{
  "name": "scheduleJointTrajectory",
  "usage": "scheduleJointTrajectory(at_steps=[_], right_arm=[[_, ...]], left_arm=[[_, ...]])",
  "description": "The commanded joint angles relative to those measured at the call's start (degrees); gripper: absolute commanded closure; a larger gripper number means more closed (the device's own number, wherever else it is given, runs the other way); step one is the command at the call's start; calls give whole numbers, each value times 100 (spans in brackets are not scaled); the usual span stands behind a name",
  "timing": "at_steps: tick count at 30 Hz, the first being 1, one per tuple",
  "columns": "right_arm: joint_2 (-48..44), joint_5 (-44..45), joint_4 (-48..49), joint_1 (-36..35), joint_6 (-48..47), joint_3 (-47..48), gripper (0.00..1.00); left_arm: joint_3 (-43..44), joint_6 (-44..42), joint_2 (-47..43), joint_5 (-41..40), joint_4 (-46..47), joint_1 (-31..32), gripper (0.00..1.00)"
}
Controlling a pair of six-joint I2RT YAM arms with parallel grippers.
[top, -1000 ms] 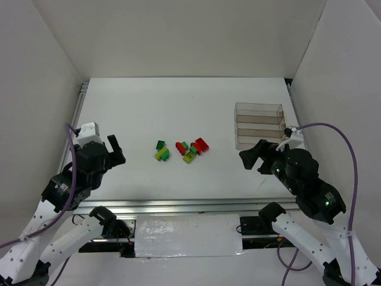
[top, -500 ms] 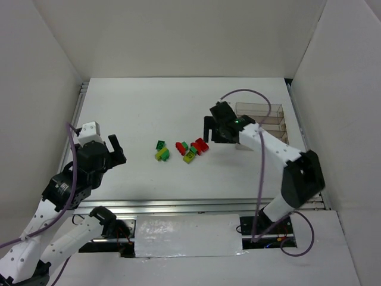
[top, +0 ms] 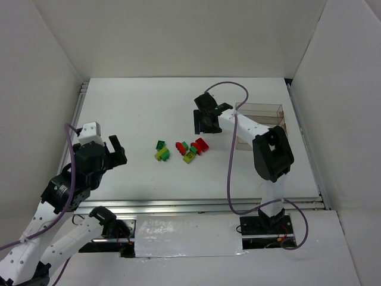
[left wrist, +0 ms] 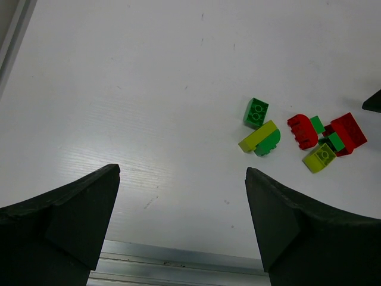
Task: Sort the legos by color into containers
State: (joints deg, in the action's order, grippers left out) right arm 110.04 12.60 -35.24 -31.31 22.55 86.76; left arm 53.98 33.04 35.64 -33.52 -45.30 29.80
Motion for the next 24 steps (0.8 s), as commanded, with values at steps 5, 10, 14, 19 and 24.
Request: scheduleJointTrajectory(at_steps=[5, 10, 14, 19, 24], right_arm=[[220, -214, 175, -129, -101, -18, 29], [264, -302, 237, -200, -128, -177, 29], [360, -311, 220, -270, -119, -203, 28], [352, -477, 369, -306, -101, -326, 28], [360, -575, 431, -306, -49, -300, 28]], left_arm=[[-27, -148, -75, 117, 267, -27, 0], [-27, -175, -48, 179, 276, -27, 1], [-27, -184, -57, 188, 285, -18, 1], [-36, -201, -66, 223, 320, -27, 1], [-36, -228, -30, 275, 329, -27, 0]])
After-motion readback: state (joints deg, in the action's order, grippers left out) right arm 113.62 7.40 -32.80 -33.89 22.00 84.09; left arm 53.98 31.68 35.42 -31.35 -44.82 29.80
